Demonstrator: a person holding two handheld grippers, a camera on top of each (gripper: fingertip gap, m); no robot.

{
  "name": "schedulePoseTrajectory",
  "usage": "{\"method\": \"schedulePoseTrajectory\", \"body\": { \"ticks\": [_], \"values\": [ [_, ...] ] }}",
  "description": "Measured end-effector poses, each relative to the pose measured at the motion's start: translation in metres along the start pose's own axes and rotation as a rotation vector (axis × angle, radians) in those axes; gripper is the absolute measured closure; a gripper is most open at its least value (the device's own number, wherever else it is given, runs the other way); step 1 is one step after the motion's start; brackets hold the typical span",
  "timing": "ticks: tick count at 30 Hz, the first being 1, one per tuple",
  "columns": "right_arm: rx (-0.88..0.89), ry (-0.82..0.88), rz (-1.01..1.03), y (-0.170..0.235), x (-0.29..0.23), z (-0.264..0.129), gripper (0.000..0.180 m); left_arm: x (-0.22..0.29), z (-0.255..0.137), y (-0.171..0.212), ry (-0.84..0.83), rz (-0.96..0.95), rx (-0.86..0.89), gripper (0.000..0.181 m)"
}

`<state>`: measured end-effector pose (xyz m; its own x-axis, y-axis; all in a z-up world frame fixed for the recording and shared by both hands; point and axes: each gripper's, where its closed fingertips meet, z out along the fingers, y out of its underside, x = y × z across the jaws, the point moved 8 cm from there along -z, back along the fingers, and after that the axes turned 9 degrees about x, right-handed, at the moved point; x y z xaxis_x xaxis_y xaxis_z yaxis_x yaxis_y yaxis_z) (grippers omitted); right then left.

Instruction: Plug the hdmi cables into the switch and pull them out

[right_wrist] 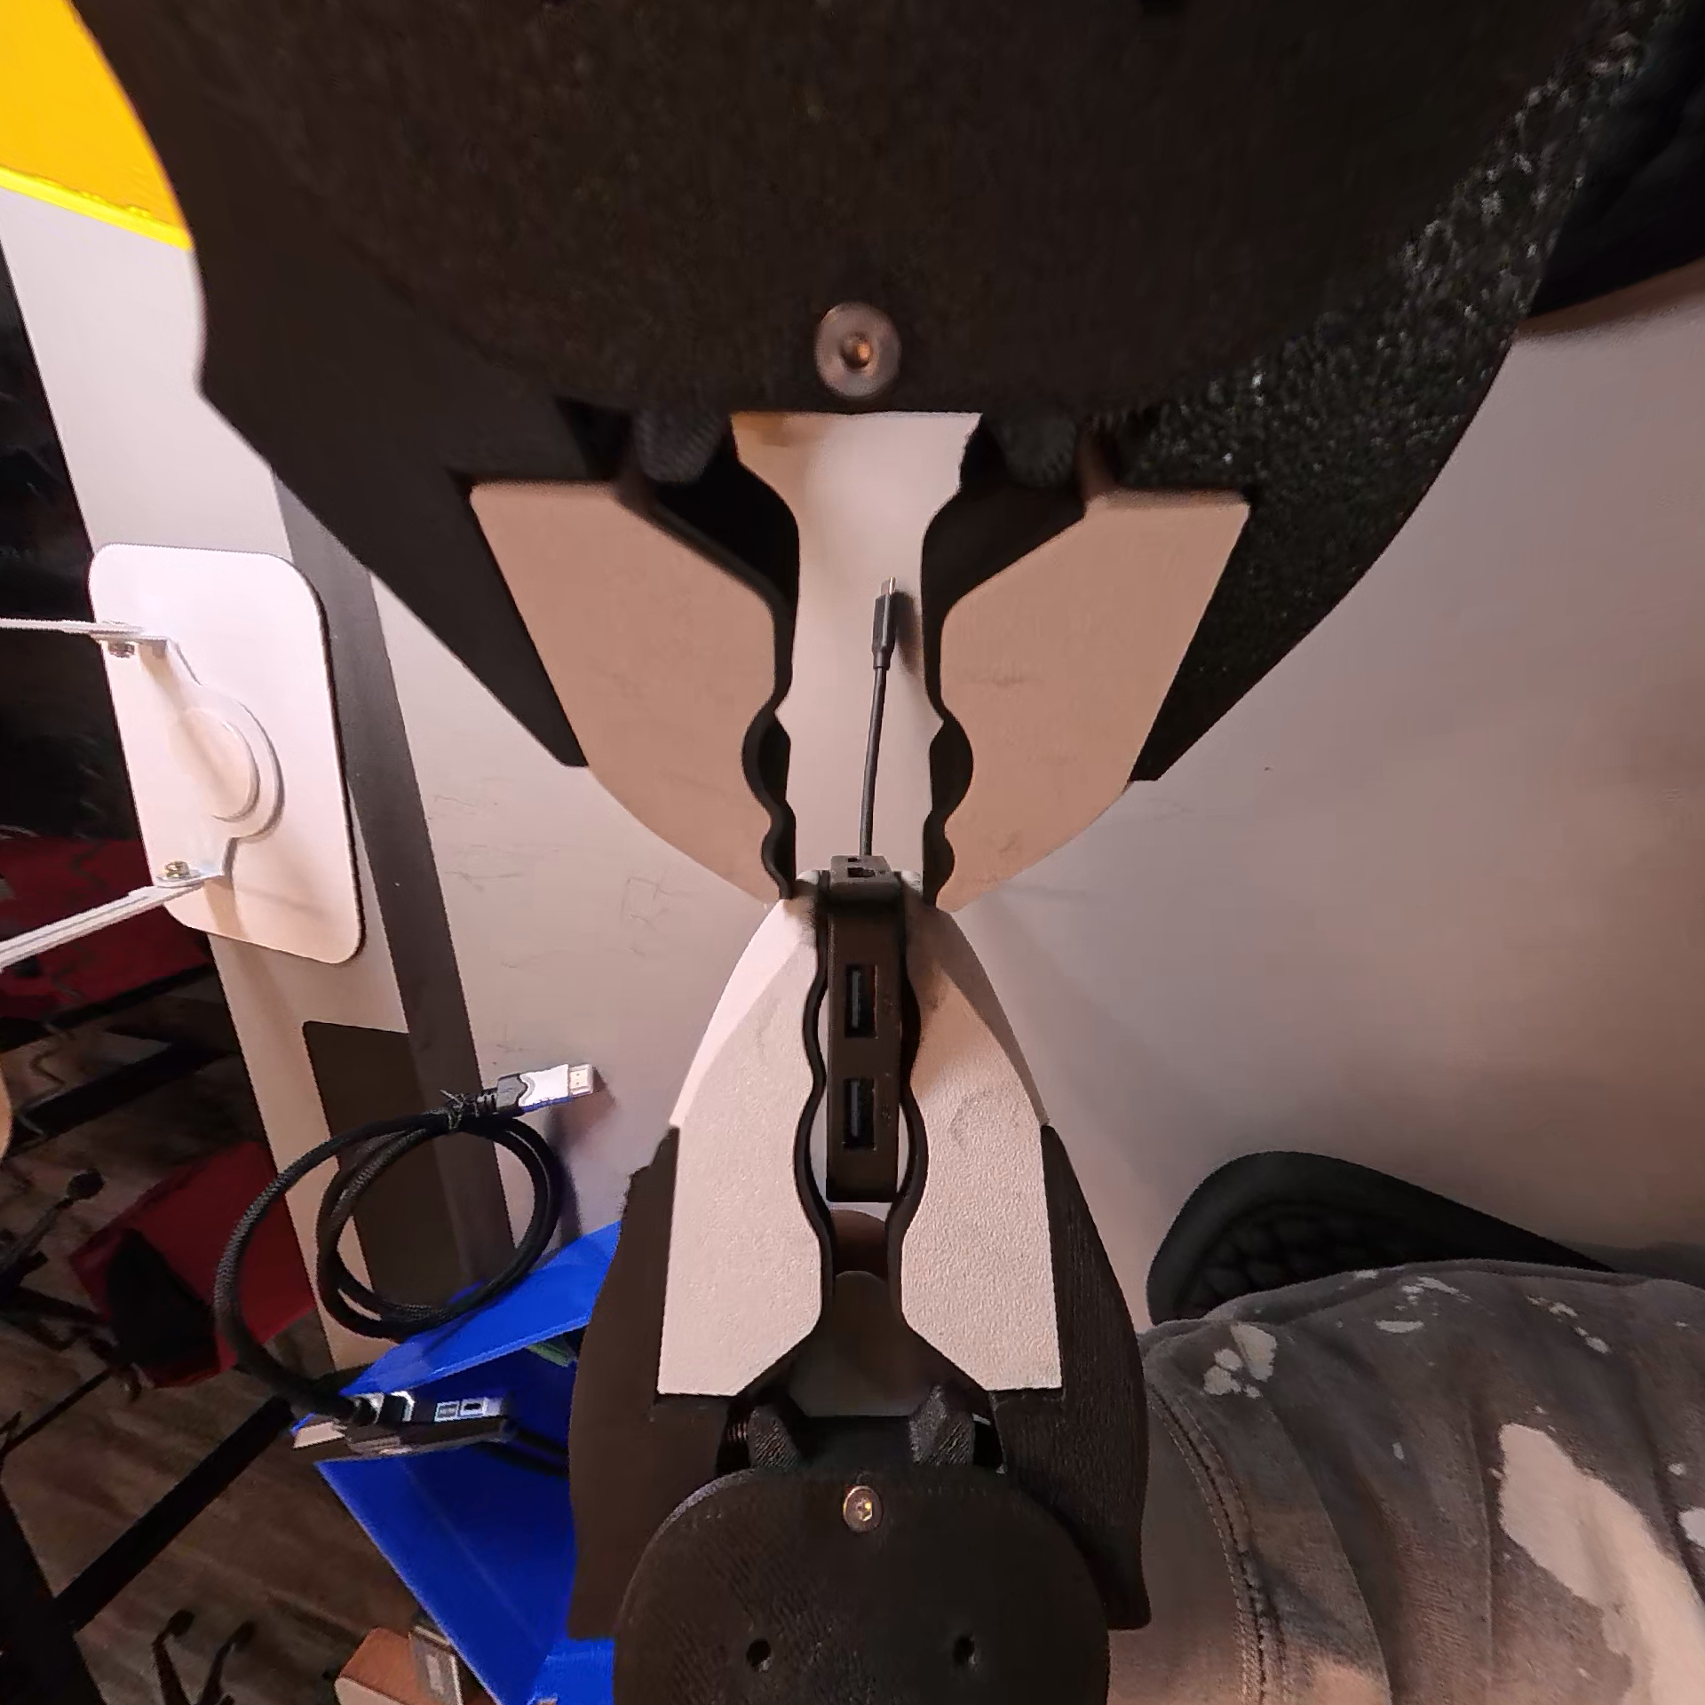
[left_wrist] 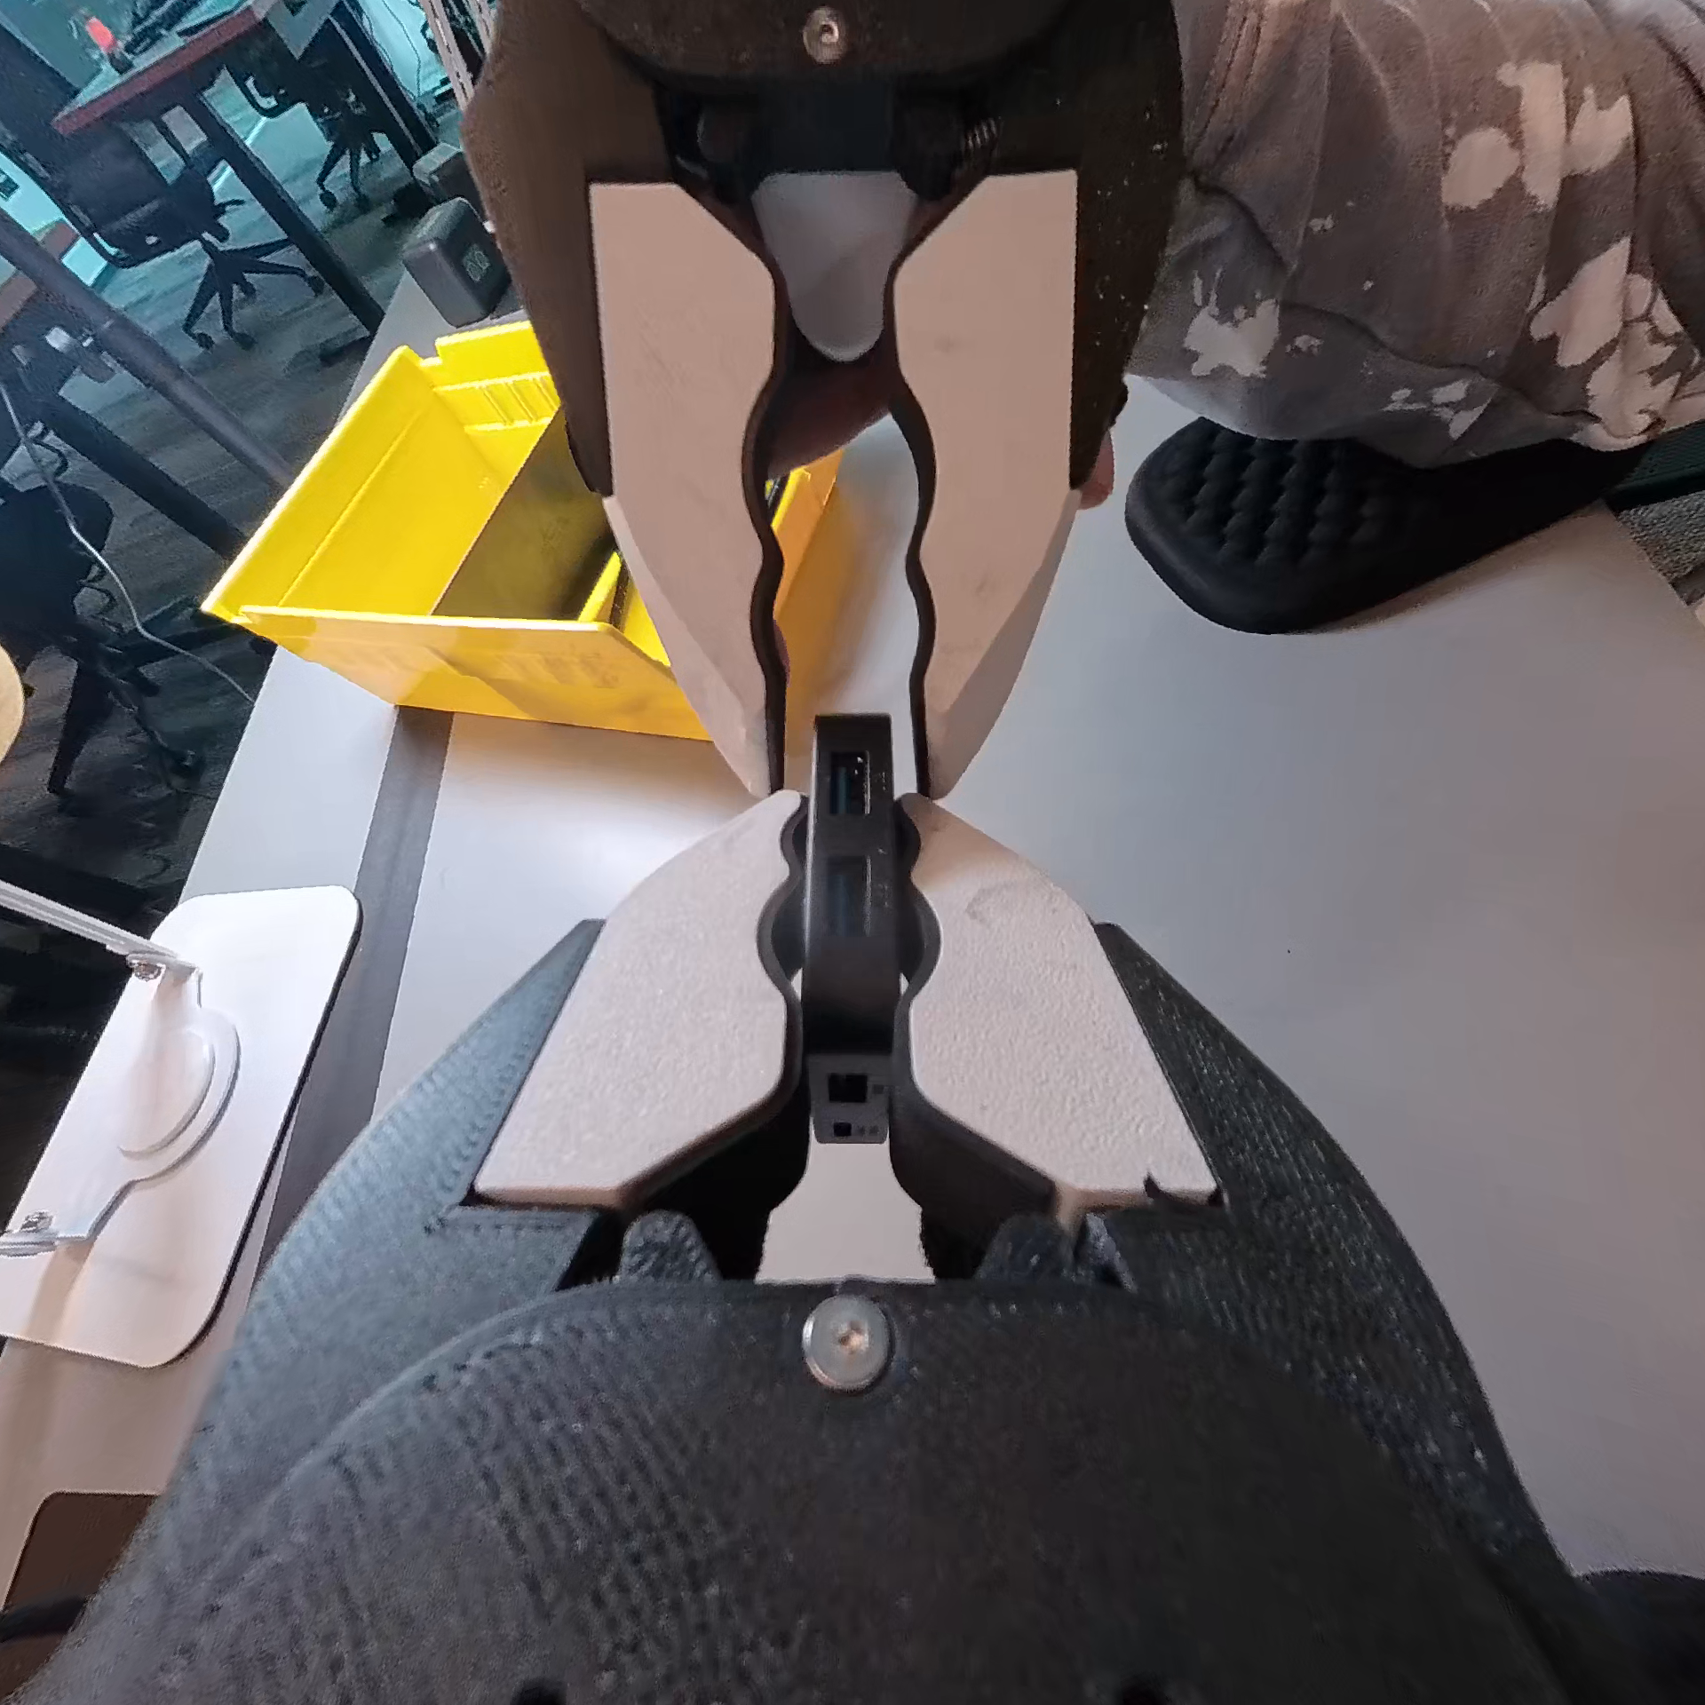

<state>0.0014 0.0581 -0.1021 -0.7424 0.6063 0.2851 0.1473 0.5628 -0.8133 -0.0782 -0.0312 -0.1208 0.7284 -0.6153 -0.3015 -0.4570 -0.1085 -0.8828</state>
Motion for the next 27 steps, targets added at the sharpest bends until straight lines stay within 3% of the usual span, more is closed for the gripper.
{"method": "schedulePoseTrajectory", "body": {
  "ticks": [15, 18, 23, 27],
  "values": [
    [0.086, -0.026, 0.015, -0.005, 0.001, -0.009, 0.167, 0.001, 0.006, -0.002, 0.001, -0.008, 0.013, 0.166],
    [0.162, -0.012, 0.038, -0.008, 0.006, -0.027, 0.167, -0.004, -0.004, -0.008, -0.051, -0.023, 0.061, 0.158],
    [0.365, 0.162, 0.074, -0.012, 0.025, -0.078, 0.167, -0.024, -0.039, -0.013, -0.172, -0.151, 0.241, 0.145],
    [0.505, 0.463, 0.092, -0.008, 0.047, -0.120, 0.167, -0.043, -0.066, -0.008, -0.336, -0.247, 0.327, 0.147]
  ]
}}
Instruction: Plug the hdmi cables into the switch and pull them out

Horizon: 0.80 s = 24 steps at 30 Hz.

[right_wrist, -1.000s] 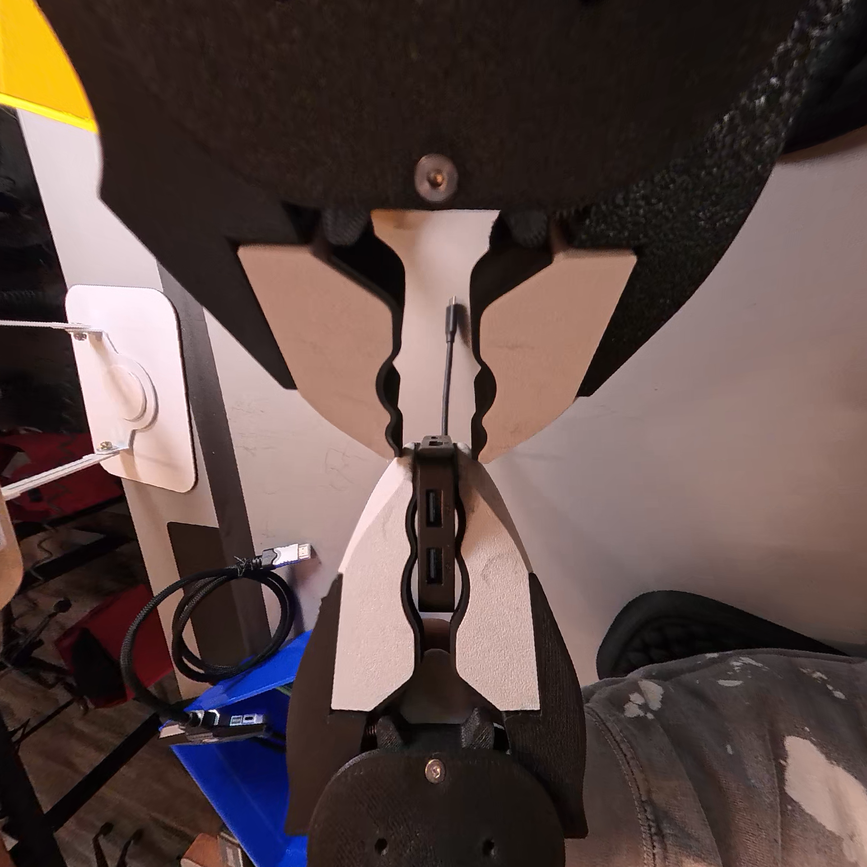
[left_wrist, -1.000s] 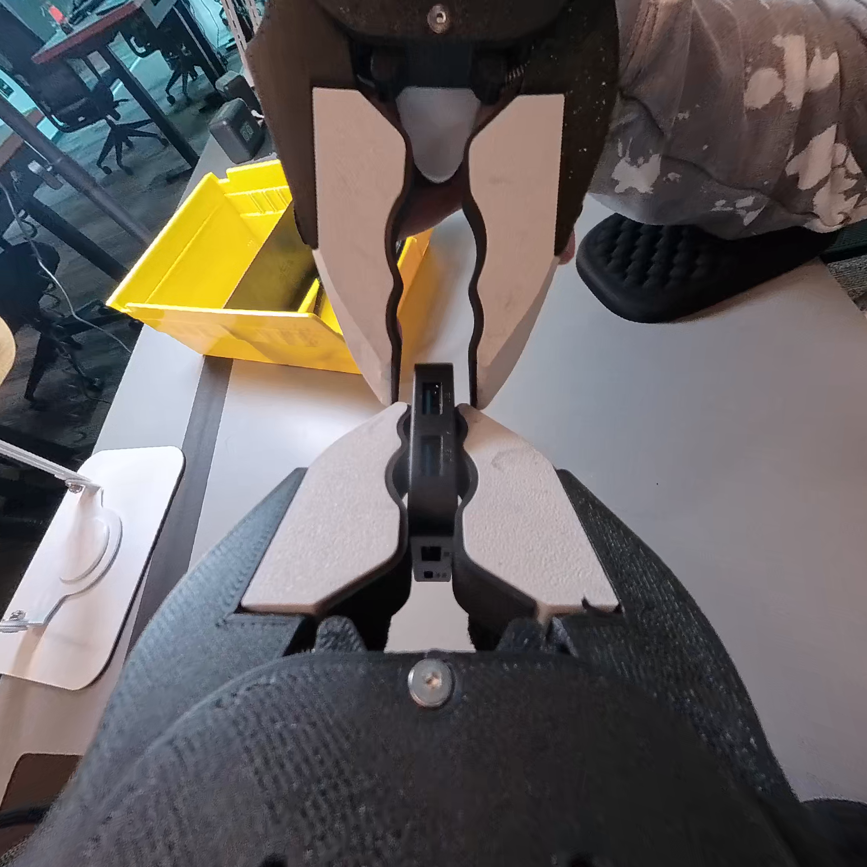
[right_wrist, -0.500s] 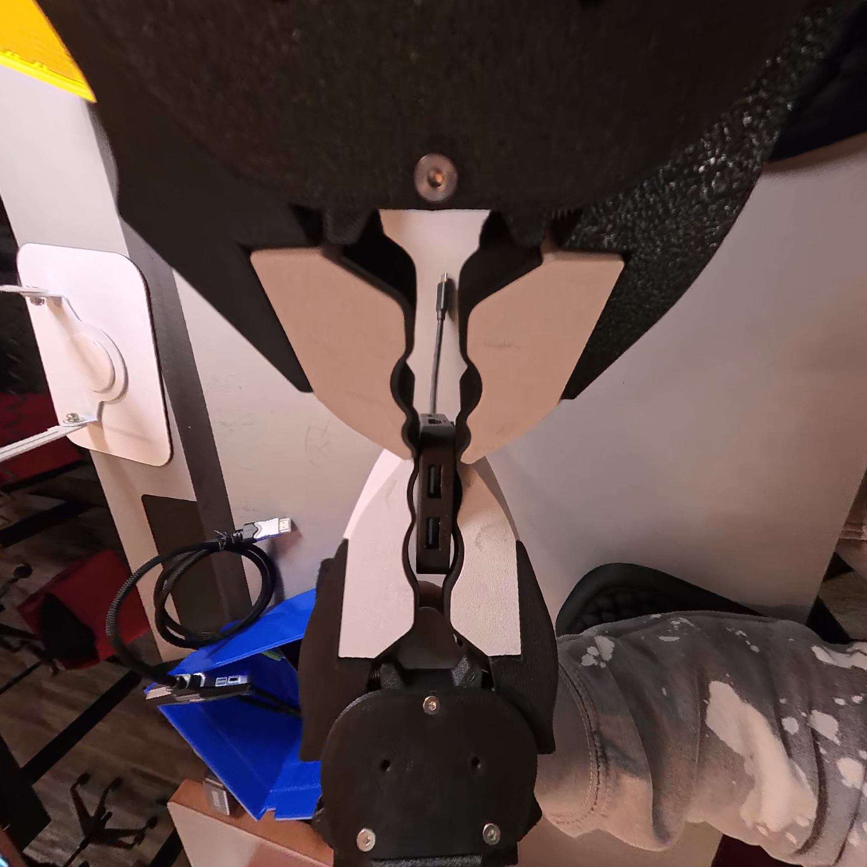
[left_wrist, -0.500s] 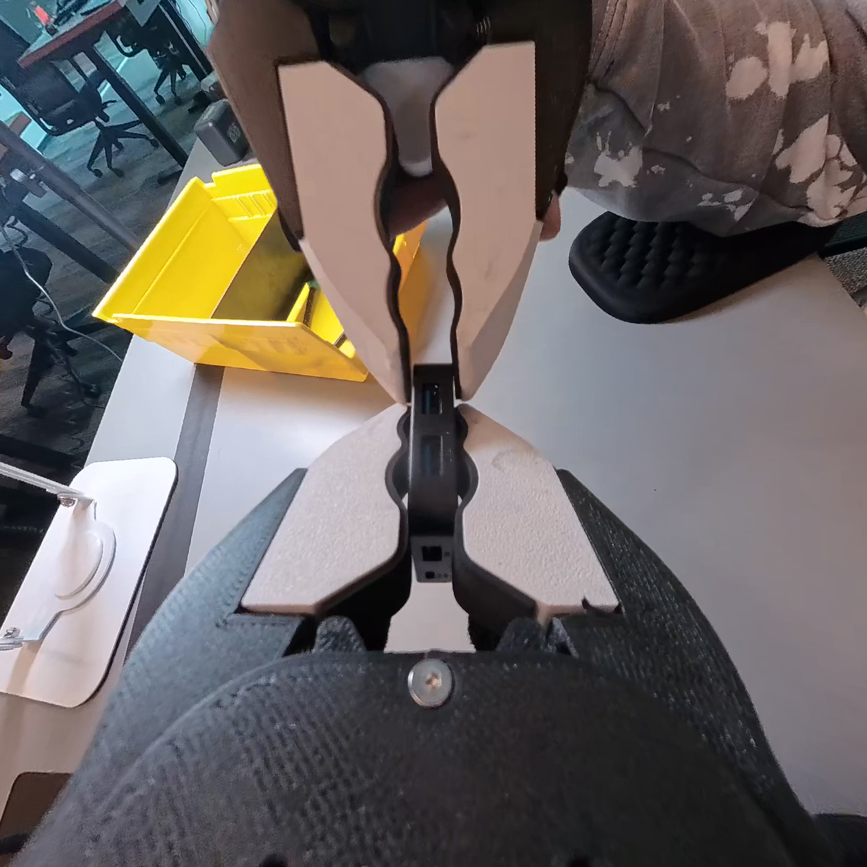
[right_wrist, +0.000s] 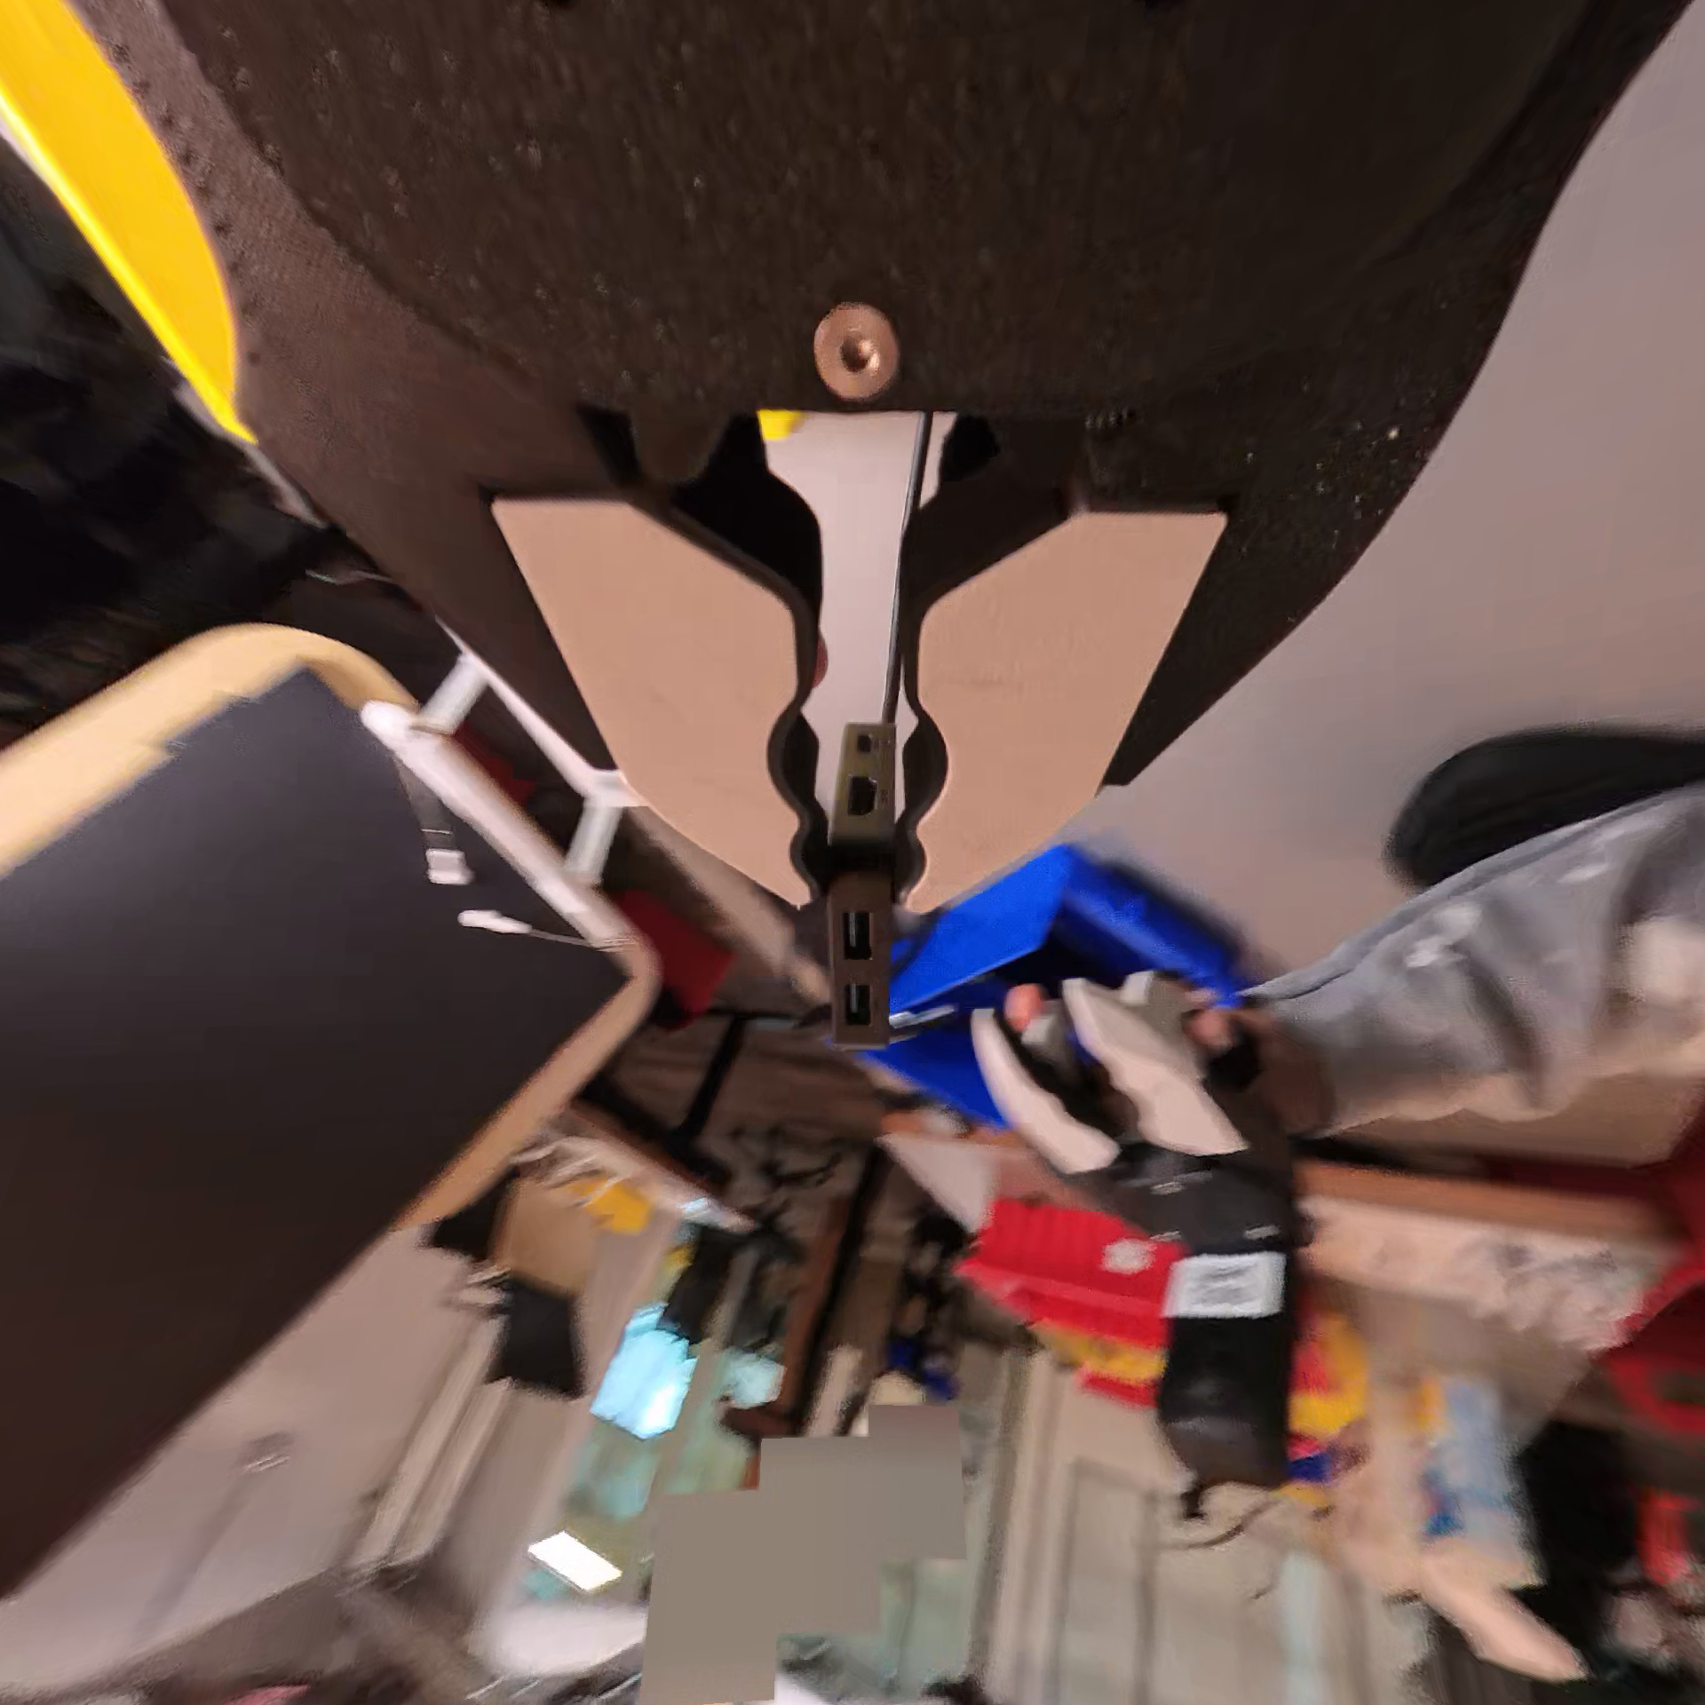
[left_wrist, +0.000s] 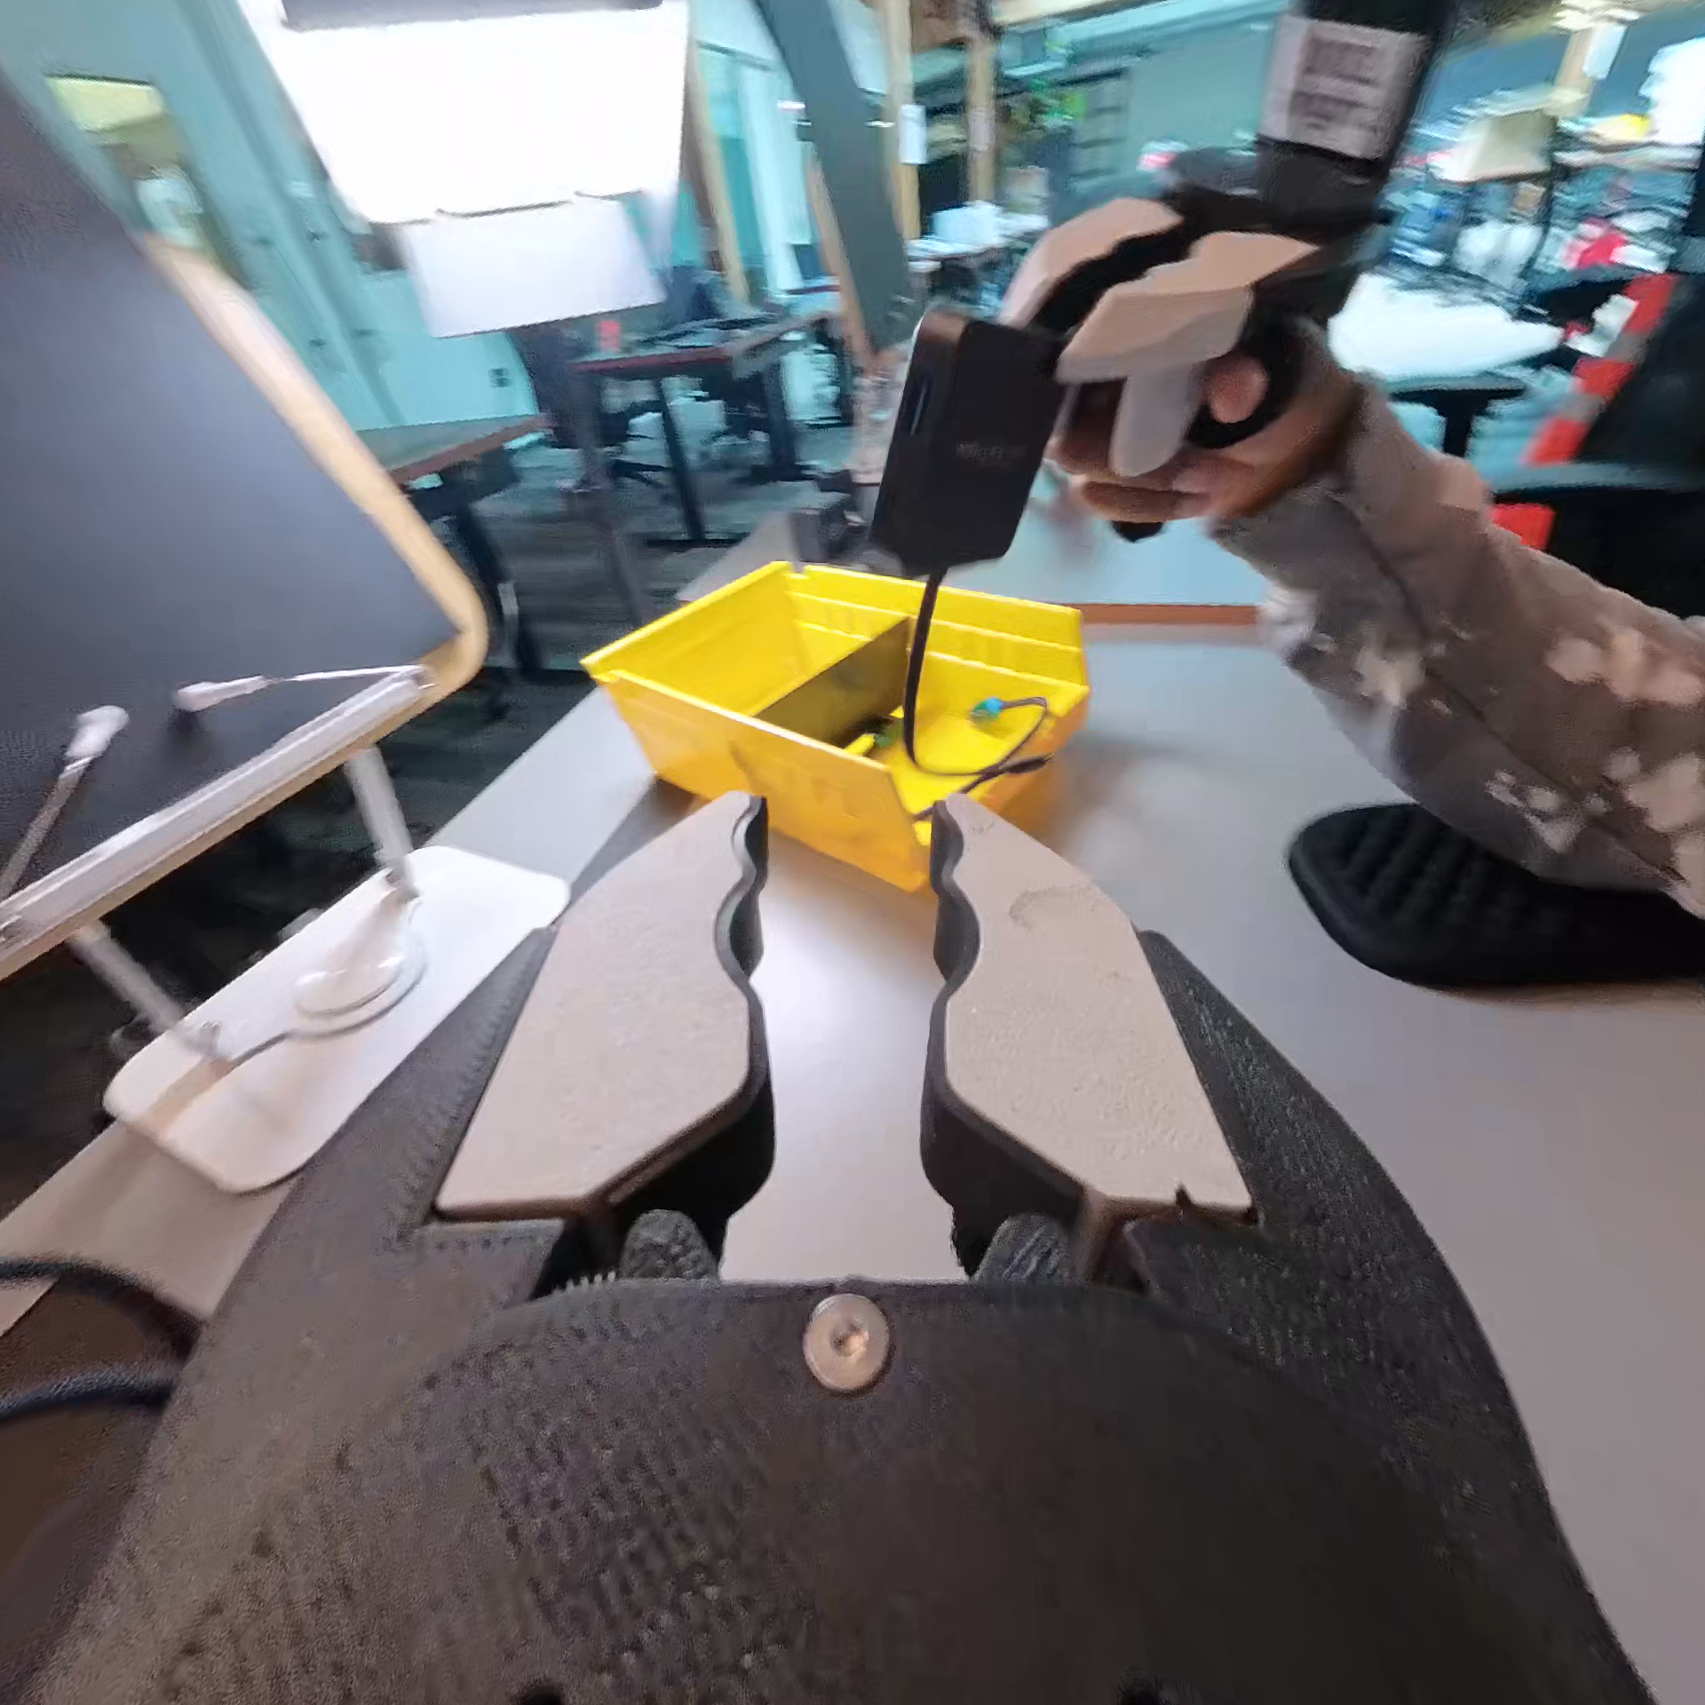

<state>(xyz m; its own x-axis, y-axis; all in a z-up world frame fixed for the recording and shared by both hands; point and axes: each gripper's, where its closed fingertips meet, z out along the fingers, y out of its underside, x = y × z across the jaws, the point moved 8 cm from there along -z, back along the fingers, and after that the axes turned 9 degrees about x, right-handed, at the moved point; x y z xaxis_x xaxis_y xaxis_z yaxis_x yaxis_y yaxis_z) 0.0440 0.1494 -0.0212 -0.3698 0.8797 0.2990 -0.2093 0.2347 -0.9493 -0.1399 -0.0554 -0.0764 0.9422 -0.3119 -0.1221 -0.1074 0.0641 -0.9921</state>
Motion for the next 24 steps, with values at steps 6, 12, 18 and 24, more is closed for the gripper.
{"method": "schedulePoseTrajectory", "body": {
  "ticks": [6, 12, 18, 24],
  "values": [
    [0.056, 0.422, -0.118, 0.003, 0.070, -0.012, 0.167, -0.027, -0.025, -0.009, -0.177, -0.134, 0.092, 0.148],
    [-0.269, 0.411, -0.316, 0.041, 0.155, 0.007, 0.167, -0.034, -0.043, -0.018, -0.236, -0.131, 0.125, 0.149],
    [-0.611, 0.380, -0.268, 0.129, 0.186, -0.005, 0.166, -0.044, -0.062, -0.020, -0.346, -0.103, 0.088, 0.149],
    [-0.841, 0.357, -0.164, 0.188, 0.161, -0.013, 0.166, -0.051, -0.081, -0.022, -0.426, -0.091, 0.072, 0.149]
  ]
}}
